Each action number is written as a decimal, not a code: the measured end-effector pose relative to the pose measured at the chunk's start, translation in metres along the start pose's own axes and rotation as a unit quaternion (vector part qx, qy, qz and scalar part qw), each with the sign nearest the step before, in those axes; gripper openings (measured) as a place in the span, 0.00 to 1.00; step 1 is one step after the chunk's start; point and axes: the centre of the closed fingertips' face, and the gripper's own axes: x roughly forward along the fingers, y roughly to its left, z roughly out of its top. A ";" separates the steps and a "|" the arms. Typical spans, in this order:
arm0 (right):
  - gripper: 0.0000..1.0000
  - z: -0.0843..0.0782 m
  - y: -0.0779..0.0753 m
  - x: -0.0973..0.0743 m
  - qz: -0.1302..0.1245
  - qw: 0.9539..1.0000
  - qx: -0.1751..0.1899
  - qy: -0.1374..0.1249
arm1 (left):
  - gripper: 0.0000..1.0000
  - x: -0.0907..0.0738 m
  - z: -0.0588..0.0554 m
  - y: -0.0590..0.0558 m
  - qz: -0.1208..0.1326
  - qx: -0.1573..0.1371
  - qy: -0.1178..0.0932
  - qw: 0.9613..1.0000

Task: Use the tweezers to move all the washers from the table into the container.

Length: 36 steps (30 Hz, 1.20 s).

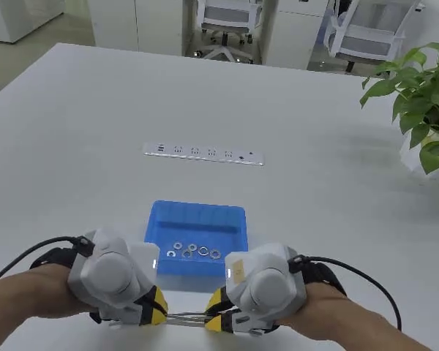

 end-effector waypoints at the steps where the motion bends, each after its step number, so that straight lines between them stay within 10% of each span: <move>1: 0.11 0.000 0.000 0.000 0.000 1.000 0.000 0.000 | 0.06 0.000 0.000 0.000 -0.001 -0.001 0.000 1.000; 25: 0.20 -0.001 0.001 -0.004 -0.014 1.000 0.007 0.001 | 0.11 0.001 -0.007 -0.003 0.000 -0.012 0.012 1.000; 36: 0.32 0.001 -0.012 -0.030 -0.069 0.996 0.052 -0.029 | 0.24 -0.015 -0.009 -0.002 0.030 -0.048 -0.001 0.998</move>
